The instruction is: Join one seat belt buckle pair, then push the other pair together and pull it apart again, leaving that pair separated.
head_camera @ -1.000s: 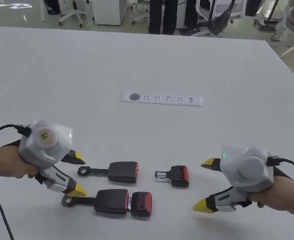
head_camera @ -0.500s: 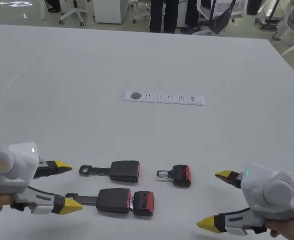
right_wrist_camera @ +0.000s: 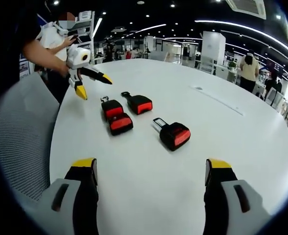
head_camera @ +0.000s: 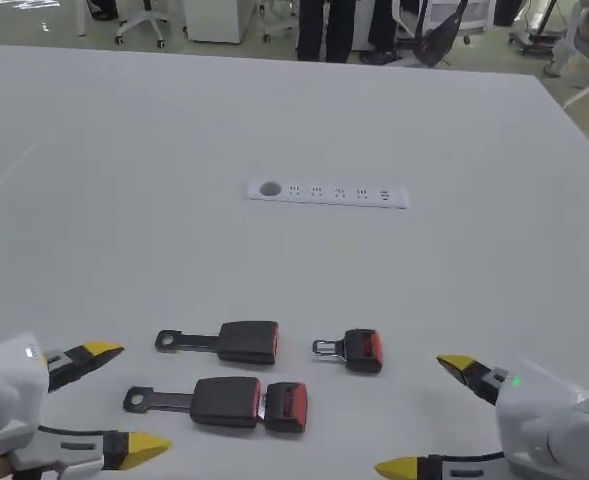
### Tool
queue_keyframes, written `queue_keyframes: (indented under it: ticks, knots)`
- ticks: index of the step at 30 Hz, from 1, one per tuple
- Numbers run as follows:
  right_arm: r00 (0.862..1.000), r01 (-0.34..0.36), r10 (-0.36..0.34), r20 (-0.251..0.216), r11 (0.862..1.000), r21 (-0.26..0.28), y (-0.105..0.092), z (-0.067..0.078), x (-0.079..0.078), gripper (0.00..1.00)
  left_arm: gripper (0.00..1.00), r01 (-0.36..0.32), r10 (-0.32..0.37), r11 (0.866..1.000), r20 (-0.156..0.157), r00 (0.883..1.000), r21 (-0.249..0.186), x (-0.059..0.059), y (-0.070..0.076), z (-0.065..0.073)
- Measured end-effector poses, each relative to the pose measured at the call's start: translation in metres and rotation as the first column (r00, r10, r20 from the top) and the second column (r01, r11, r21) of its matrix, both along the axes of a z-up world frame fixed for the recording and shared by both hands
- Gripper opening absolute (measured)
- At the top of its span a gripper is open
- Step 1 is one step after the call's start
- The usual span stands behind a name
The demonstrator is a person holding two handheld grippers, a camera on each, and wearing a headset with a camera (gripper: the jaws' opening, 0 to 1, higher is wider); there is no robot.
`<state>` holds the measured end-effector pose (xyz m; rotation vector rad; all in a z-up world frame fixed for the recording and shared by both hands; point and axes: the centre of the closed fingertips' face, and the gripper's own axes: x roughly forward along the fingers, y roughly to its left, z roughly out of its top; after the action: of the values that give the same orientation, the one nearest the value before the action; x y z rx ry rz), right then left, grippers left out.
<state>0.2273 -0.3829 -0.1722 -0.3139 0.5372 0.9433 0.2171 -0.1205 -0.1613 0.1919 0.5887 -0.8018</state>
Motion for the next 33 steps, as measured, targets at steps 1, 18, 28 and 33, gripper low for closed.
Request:
queue_keyframes:
  ticks: [1,18,28,33]
  knots:
    - [1.000,0.010,-0.010,0.006,1.000,0.007,0.002,0.002,-0.001,0.92,0.86,-0.005,0.005,1.000,-0.002,1.000,0.000,-0.001,-0.001,0.000]
    - [0.998,0.053,-0.055,0.025,0.997,0.062,0.011,0.007,-0.018,0.99,0.98,-0.045,0.045,0.999,0.062,0.997,0.001,-0.003,-0.002,-0.001]
    - [0.998,0.049,-0.052,0.036,0.996,0.076,0.014,0.009,-0.019,0.99,1.00,-0.072,0.074,0.997,0.076,0.994,-0.029,-0.003,-0.001,0.003]
    - [0.998,0.056,-0.060,0.038,0.994,0.090,0.015,0.010,-0.021,0.99,1.00,-0.079,0.082,0.996,0.082,0.993,-0.043,-0.004,-0.005,0.008]
